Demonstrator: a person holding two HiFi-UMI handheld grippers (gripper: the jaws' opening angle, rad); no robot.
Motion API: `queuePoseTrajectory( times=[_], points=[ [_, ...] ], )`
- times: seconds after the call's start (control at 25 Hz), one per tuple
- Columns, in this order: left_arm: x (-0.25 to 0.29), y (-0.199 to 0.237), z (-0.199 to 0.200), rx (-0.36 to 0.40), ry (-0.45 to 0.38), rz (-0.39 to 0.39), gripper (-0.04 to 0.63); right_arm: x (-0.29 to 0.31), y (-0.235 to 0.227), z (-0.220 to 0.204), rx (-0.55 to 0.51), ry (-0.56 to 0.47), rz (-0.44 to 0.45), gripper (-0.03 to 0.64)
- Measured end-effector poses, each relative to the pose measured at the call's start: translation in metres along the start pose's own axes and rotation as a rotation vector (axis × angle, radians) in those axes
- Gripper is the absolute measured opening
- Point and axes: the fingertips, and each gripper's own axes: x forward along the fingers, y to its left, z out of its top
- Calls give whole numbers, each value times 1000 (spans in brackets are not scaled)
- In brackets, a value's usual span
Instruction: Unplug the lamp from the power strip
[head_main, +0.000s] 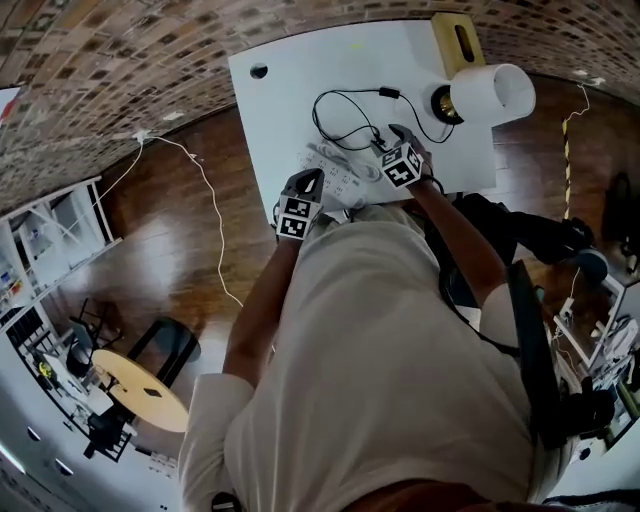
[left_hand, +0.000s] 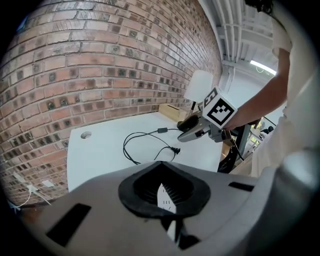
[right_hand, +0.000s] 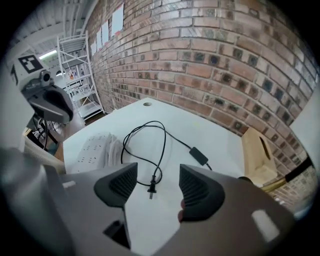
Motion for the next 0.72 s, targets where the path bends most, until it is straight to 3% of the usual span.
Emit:
queuePoseTrajectory(
  times=[0.2, 0.72],
  points=[
    [-12, 1, 1, -52, -11, -2, 3, -25, -3, -17, -78, -61, -36, 261],
    [-27, 6, -16, -123, 15, -86, 3, -29, 26, -37, 61, -124, -23, 230]
  ],
)
